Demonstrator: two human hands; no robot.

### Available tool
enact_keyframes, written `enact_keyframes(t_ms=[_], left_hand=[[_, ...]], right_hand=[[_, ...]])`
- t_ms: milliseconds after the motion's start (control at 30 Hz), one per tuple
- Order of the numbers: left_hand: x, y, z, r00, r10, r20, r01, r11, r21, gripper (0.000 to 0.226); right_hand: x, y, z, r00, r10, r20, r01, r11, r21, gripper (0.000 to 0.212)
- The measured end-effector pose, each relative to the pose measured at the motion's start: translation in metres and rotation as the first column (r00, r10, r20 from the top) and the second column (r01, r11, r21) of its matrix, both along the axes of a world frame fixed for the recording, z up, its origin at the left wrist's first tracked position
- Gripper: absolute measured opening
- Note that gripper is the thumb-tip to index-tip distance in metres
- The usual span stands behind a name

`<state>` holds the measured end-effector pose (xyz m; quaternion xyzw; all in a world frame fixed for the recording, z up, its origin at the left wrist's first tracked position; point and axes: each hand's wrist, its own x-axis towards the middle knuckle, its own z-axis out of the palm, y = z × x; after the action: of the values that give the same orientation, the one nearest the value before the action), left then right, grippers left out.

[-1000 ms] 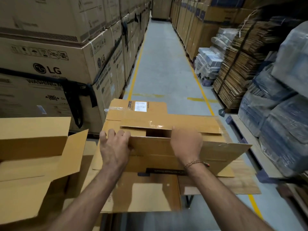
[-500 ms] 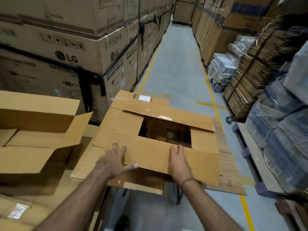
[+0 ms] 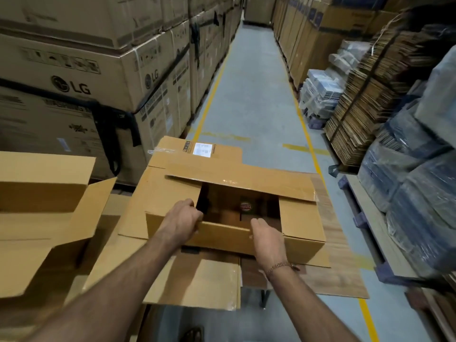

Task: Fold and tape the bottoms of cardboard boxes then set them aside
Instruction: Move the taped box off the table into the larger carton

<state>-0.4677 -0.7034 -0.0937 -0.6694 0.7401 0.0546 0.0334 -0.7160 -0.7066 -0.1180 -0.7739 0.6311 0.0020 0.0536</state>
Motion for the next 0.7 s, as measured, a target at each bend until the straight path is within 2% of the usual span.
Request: enact_keyframes(t_ms=[233, 300, 400, 467, 600, 667, 700], left_hand=[[0.005, -0.045, 0.008, 0.998, -0.064, 0.024, 0.061, 0.991, 0.116, 0.02], [0.003, -0.048, 0.009, 0.995, -0.094, 0.041, 0.088, 0.987, 0.134, 0.016], [-0.003, -0.052, 0.012, 0.989, -0.117, 0.088, 0.102, 0.982, 0.162, 0.013], [-0.005, -0.056, 0.013, 0.983, -0.134, 0.122, 0.11, 0.976, 0.186, 0.015], [-0.006, -0.059, 0.013, 0.974, -0.156, 0.163, 0.12, 0.97, 0.212, 0.022], [-0.005, -0.058, 0.013, 0.972, -0.156, 0.173, 0.116, 0.969, 0.22, 0.024], [-0.005, -0.057, 0.013, 0.974, -0.153, 0.169, 0.113, 0.968, 0.222, 0.025]], right_hand=[[0.003, -0.016, -0.008, 0.996, -0.016, 0.093, 0.016, 1.0, 0.002, 0.026], [-0.002, -0.03, -0.006, 0.989, -0.06, 0.137, 0.053, 0.997, 0.055, 0.031], [-0.004, -0.061, -0.002, 0.98, -0.095, 0.176, 0.079, 0.992, 0.097, 0.05], [0.0, -0.086, -0.002, 0.99, -0.081, 0.117, 0.078, 0.996, 0.032, 0.055], [0.006, -0.126, 0.002, 0.996, -0.047, 0.078, 0.068, 0.955, -0.29, 0.057], [0.006, -0.146, 0.005, 0.998, -0.011, 0.065, 0.037, 0.906, -0.423, 0.066], [0.006, -0.157, 0.007, 0.998, -0.011, 0.054, 0.034, 0.899, -0.436, 0.074]])
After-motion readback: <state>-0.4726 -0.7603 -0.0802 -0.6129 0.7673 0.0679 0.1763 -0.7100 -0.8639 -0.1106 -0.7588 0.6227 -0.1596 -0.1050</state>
